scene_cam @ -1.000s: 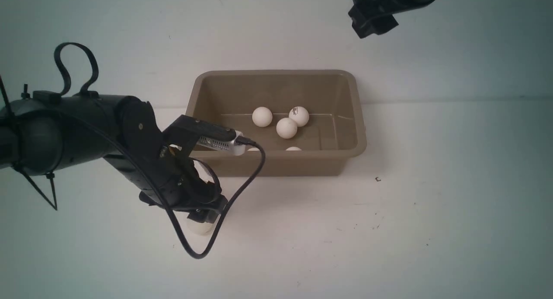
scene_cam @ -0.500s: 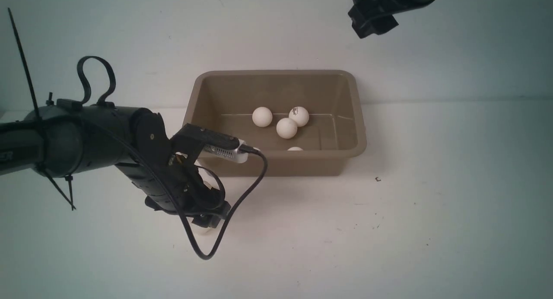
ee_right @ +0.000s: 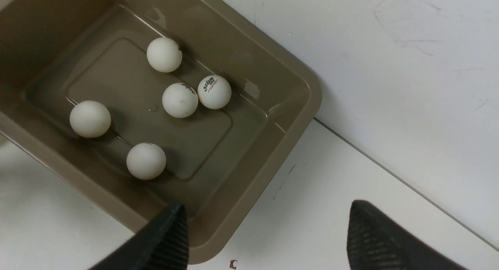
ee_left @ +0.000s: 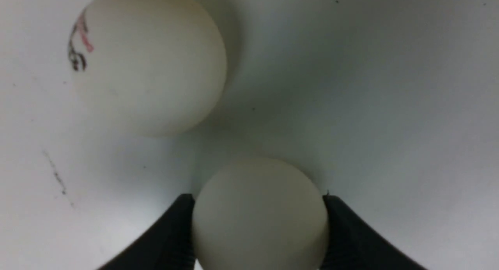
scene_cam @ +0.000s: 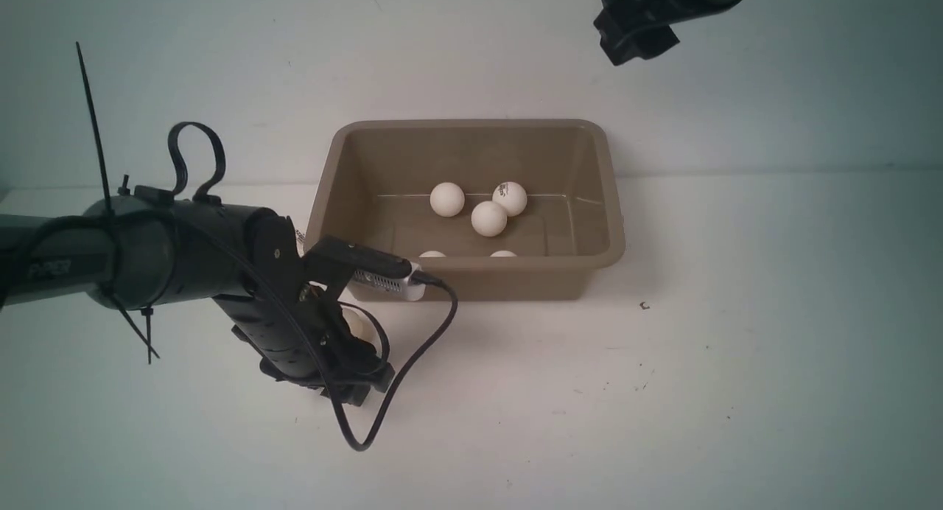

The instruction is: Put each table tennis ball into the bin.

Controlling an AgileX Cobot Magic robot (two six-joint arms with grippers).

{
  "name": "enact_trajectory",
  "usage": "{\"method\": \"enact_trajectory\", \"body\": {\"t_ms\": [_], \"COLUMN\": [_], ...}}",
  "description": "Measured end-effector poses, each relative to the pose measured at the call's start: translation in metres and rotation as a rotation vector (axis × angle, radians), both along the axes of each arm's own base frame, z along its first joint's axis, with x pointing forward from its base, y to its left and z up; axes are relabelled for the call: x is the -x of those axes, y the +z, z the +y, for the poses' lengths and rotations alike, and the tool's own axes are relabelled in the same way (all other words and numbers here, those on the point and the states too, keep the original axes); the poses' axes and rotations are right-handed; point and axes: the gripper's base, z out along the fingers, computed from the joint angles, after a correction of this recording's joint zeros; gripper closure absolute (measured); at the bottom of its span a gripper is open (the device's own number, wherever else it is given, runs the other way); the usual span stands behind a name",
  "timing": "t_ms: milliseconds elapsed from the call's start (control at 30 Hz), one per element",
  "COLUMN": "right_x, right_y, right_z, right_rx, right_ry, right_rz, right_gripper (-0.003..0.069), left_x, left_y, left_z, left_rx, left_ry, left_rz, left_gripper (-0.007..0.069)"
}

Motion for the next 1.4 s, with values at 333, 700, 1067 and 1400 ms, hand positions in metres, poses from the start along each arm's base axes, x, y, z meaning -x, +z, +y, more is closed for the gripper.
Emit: {"method": "enact_trajectory", "body": {"t_ms": [333,700,1067,1400], "right_x": [-0.001,0.000,0.000,0.000], "right_y": [0.000,0.000,-0.002,-0.002], "right_z": [0.000,0.000,0.002,0.002], "right_rx": [0.002,0.000,-0.016,-0.015], "right_ry": [0.000,0.001,0.008,0.007], "right_rz": [-0.008,-0.002,0.021,0.021], "right_gripper": [0.0162,0.0162,0.0162,0.0162], "left_x": [0.026,-0.048,-0.123,-0.125], "left_y": [0.063,0.167,0.086,0.098], "left_z": [-0.004,-0.031,-0.059,-0.065], "left_rx": [0.017,0.039,-0.069,-0.034], "left_ry": [-0.060,-0.098,-0.151,-0.226], "left_rz": [-0.028,-0.388,-0.134,-0.126], "left_gripper": [0.0272,0.0272,0.0272,0.0068]}}
